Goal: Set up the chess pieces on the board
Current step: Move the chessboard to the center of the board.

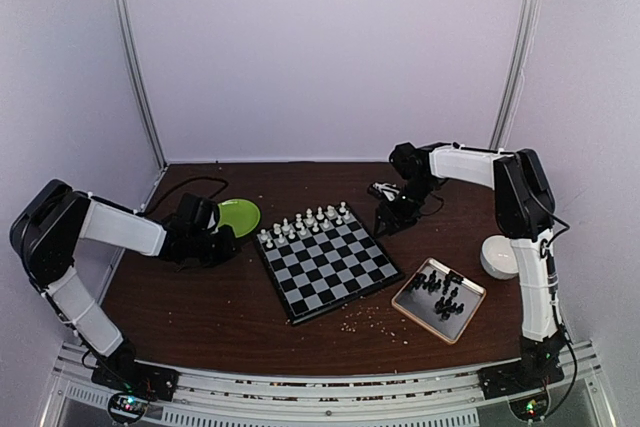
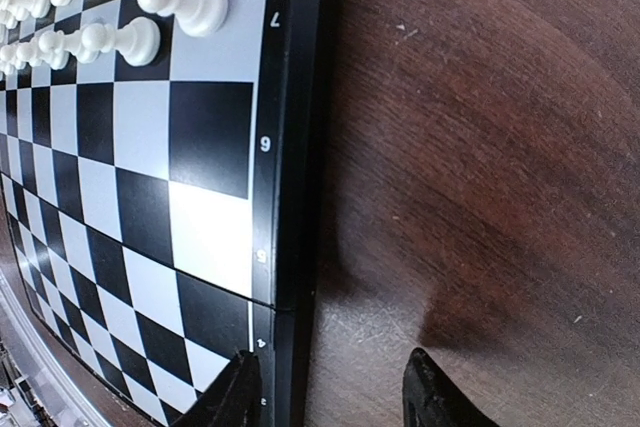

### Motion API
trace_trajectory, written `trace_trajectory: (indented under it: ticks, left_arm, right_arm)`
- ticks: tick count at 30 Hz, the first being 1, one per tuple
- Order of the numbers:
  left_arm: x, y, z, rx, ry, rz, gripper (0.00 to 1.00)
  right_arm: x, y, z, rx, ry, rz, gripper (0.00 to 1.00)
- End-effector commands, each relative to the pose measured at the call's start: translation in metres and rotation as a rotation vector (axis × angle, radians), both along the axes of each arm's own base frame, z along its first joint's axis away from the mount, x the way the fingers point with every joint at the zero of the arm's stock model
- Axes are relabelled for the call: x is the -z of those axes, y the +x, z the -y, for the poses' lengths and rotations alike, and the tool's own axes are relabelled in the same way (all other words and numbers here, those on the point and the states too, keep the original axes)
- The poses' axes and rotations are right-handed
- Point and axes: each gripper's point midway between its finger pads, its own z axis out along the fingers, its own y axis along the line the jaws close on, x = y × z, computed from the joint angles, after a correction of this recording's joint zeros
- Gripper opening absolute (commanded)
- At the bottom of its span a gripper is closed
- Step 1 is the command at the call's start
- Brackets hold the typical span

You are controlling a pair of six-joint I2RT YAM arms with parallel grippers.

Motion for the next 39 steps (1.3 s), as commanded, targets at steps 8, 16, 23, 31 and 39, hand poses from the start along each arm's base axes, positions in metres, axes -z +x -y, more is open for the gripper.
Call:
trace_trajectory:
  ticks: [8,16,23,31,39]
  left_arm:
    - [-0.003,0.014,0.019,0.034,-0.075,0.026,0.00]
    - [0.005,0.014,0.025,0.051,-0.094,0.006,0.00]
    - [0.004,0.012,0.036,0.086,-0.097,0.004,0.00]
    - [0.009,0.000,0.042,0.111,-0.064,-0.018,0.00]
    - [0.016,-0.028,0.056,0.156,-0.030,-0.050,0.00]
  right_arm:
    - [0.008,-0.028,-0.018,-0.054,0.006,-0.039,0.47]
    - [0.011,-0.039,-0.028,-0.079,0.002,-0.045,0.47]
    - [0.015,-0.062,-0.033,-0.107,-0.006,-0.069,0.47]
    - [0.007,-0.087,-0.036,-0.131,0.025,-0.073,0.47]
    - [0.009,-0.115,-0.041,-0.172,0.034,-0.098,0.46]
